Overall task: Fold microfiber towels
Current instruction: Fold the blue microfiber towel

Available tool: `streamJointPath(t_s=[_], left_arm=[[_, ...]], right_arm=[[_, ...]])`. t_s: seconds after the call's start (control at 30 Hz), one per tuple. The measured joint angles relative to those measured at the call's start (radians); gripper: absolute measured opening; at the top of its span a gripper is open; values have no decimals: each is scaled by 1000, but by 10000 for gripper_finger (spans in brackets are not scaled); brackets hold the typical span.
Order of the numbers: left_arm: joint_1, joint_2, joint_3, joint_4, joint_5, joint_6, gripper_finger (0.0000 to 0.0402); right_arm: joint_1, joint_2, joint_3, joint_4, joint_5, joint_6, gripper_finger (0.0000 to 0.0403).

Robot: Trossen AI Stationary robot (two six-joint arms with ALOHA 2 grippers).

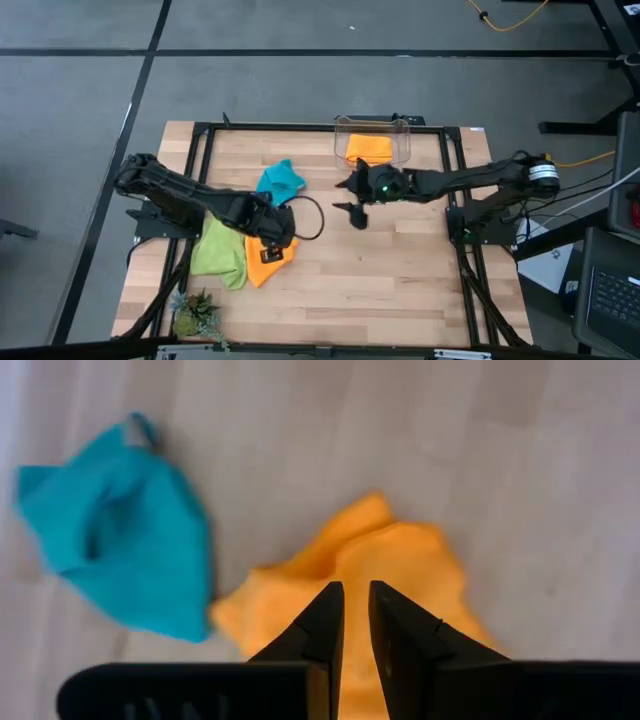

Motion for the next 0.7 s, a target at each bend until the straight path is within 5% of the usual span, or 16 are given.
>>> streamJointPath(t_s=[0.1,0.37,0.7], left_arm=[[-28,-6,-2,-40,-81,-11,45],[-43,-6,-40,-37,-171,-12,45],[-36,-6,-104,-35,-184,-91,45]], right_arm=[[1,95,0,64,99,1,275],[-47,404,160,129,110,49,275],[-86,677,441,-26,155,-4,272]])
